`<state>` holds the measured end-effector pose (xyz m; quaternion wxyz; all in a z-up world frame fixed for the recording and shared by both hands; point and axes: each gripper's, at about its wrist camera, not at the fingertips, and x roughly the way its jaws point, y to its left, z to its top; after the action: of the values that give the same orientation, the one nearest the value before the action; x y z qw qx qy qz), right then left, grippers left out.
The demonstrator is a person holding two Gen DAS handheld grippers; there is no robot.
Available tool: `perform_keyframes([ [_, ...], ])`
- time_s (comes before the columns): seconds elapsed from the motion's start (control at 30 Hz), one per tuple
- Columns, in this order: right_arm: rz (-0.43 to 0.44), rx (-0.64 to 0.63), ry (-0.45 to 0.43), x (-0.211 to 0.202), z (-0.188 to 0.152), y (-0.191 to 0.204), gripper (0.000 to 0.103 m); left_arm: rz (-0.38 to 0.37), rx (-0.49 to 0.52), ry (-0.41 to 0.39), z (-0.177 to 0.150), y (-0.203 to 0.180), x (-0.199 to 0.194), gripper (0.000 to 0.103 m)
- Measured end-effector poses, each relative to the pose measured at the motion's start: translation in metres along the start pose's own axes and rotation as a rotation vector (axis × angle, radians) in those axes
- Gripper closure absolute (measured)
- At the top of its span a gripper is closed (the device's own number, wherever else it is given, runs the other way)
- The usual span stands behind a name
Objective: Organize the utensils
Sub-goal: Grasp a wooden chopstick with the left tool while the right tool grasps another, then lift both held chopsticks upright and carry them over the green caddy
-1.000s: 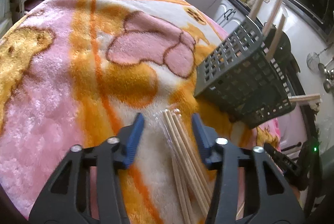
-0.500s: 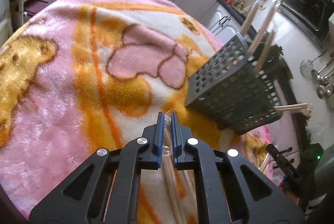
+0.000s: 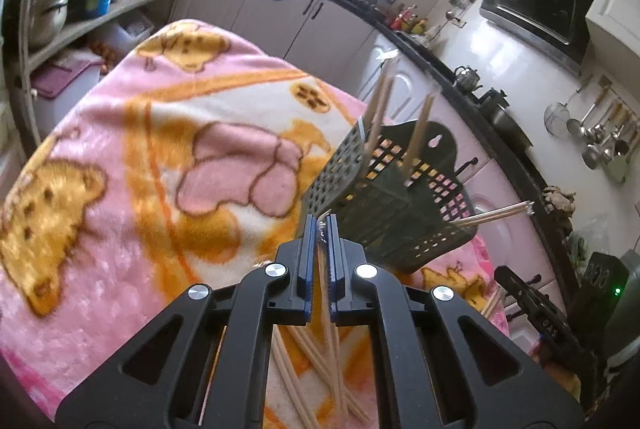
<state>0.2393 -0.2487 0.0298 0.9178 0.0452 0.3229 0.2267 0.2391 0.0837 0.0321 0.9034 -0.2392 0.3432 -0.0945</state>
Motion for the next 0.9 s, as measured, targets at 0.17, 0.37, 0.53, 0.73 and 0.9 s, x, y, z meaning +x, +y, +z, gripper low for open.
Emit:
perform_keyframes([
  [0.17,0.017,-0.056,-0.013,-0.003,0.011,0.019,0.101,-0.009,0.034,-0.014,0.007,-0.012,-0.007,0.103],
  [0.37,0.039,-0.099,-0.040,-0.009,0.025,0.035,0.101,-0.034,0.072,-0.044,0.019,-0.028,-0.018,0.103],
  [0.53,0.053,-0.124,-0.070,-0.015,0.039,0.044,0.101,-0.053,0.112,-0.067,0.028,-0.045,-0.025,0.103],
  [0.73,0.058,-0.155,-0.133,-0.029,0.063,0.051,0.102,-0.077,0.169,-0.098,0.044,-0.070,-0.034,0.103],
  [0.9,0.052,-0.172,-0.183,-0.037,0.085,0.053,0.102,-0.093,0.226,-0.128,0.058,-0.094,-0.042,0.103],
])
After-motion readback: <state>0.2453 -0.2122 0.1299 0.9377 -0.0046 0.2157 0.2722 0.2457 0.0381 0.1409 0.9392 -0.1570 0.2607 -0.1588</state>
